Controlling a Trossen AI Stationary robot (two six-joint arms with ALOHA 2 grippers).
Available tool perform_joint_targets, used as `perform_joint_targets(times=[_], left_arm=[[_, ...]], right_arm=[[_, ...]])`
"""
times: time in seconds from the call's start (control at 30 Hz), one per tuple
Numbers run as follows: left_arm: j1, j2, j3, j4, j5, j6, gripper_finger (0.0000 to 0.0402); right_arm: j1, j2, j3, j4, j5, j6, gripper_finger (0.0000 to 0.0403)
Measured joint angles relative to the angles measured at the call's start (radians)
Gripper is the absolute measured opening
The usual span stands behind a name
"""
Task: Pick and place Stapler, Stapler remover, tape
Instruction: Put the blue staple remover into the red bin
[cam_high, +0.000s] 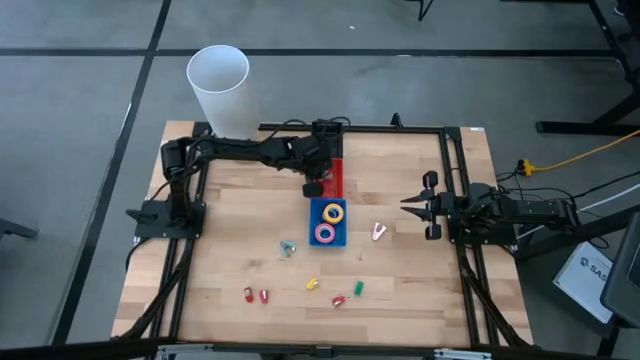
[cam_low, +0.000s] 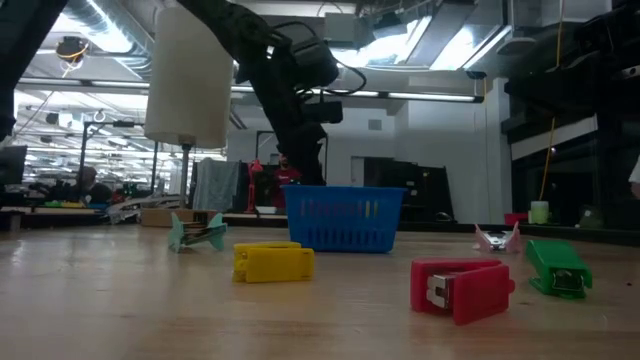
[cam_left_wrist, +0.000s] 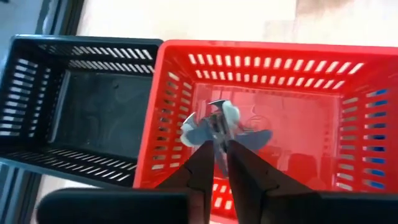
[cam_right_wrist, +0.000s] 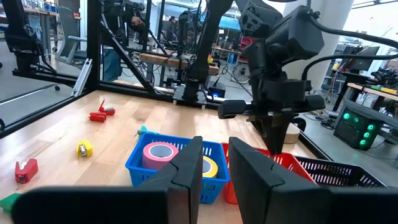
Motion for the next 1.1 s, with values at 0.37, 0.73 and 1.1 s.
perform_joint_targets(times=[0.37,0.73,1.1], left_arm=[[-0.022,-0.048,-0.001,0.0,-0.012,0.044,0.0087],[-0.072,-0.102,-0.001,-0.015,-0.016,0.033,0.0084],[-0.135,-0.134,-0.001,-0.091,-0.046,-0.051,0.0086]], right_arm=[[0.0,0.0,0.0,0.0,0.0,0.0,0.008],[0.0,0.0,0.0,0.0,0.0,0.0,0.0081],[0.0,0.0,0.0,0.0,0.0,0.0,0.0081]])
